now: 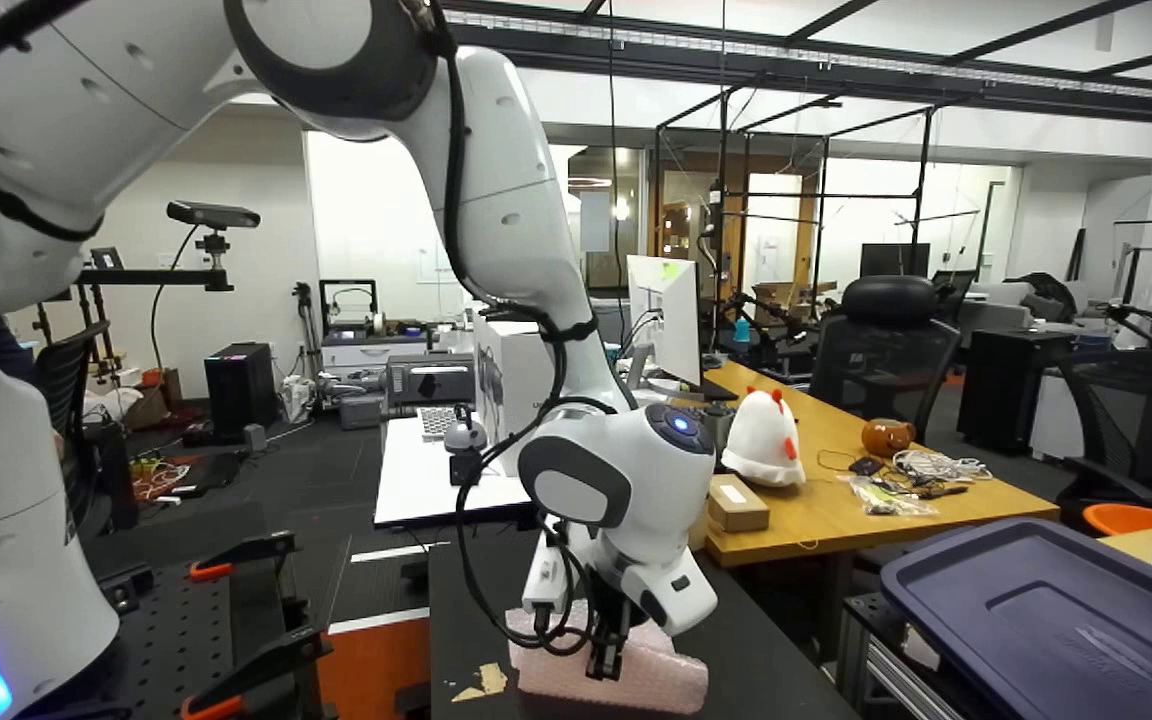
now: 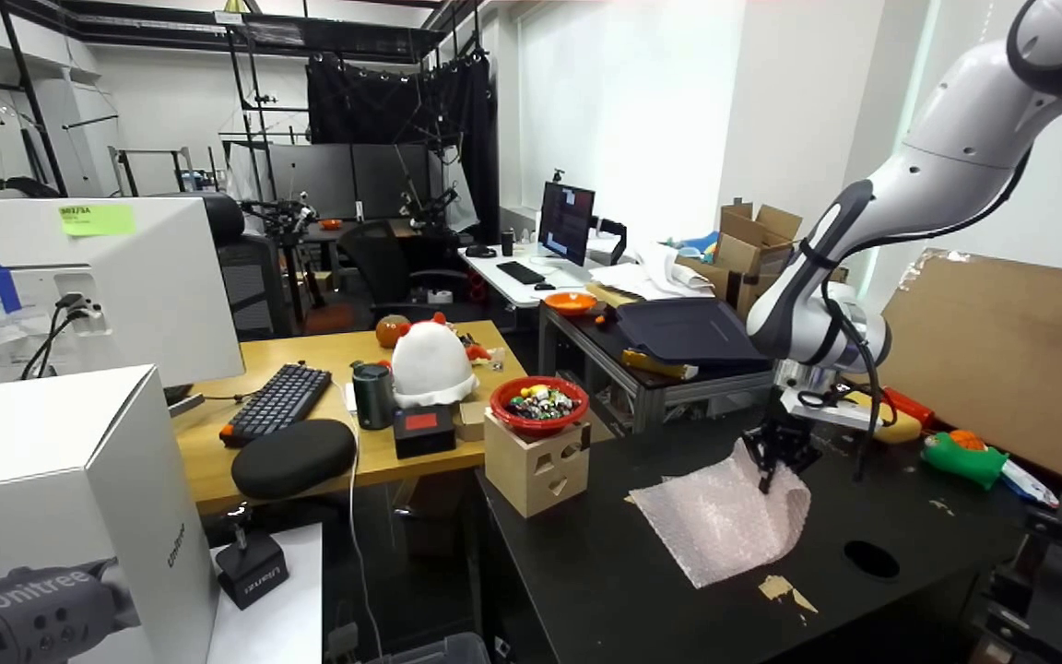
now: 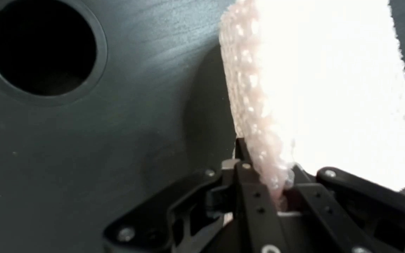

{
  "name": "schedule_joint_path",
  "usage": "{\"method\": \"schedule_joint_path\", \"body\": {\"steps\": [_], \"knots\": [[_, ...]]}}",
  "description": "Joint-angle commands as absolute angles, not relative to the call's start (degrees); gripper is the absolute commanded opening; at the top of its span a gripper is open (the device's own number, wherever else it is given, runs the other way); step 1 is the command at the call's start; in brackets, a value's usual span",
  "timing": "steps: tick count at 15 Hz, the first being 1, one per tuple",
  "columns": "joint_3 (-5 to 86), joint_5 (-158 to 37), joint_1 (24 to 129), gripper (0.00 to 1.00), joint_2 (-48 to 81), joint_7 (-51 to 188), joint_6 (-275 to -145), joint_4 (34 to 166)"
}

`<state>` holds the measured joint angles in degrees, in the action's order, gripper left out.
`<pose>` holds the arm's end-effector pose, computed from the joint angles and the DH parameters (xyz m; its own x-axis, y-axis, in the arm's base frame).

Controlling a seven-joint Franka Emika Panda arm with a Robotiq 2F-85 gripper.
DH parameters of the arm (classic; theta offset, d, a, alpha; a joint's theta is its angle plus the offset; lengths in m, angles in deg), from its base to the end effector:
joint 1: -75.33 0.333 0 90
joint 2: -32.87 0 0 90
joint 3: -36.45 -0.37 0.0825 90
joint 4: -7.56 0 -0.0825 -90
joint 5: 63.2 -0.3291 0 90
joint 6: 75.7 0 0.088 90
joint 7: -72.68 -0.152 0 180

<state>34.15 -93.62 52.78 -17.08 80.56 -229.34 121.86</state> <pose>0.5257 -0.1993 0.0477 0.7444 -0.6351 -0.2064 -0.6673 -0.7190 -0.1942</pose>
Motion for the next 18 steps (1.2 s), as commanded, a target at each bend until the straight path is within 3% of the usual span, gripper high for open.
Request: {"method": "schedule_joint_path", "body": {"steps": [1,2,11,14,18], "knots": [[37.23,-88.55,55.96,0.34,-20.56,73.96,-226.91,115.79],[38.31,-87.16,57.10,0.35,-20.79,72.08,-227.04,115.33],[54.70,-72.72,75.52,0.99,-7.64,52.40,-223.93,127.49],[56.37,-68.85,79.09,1.00,-1.24,49.40,-222.33,131.31],[50.78,-66.82,76.11,1.00,6.69,56.36,-218.42,134.20]]}}
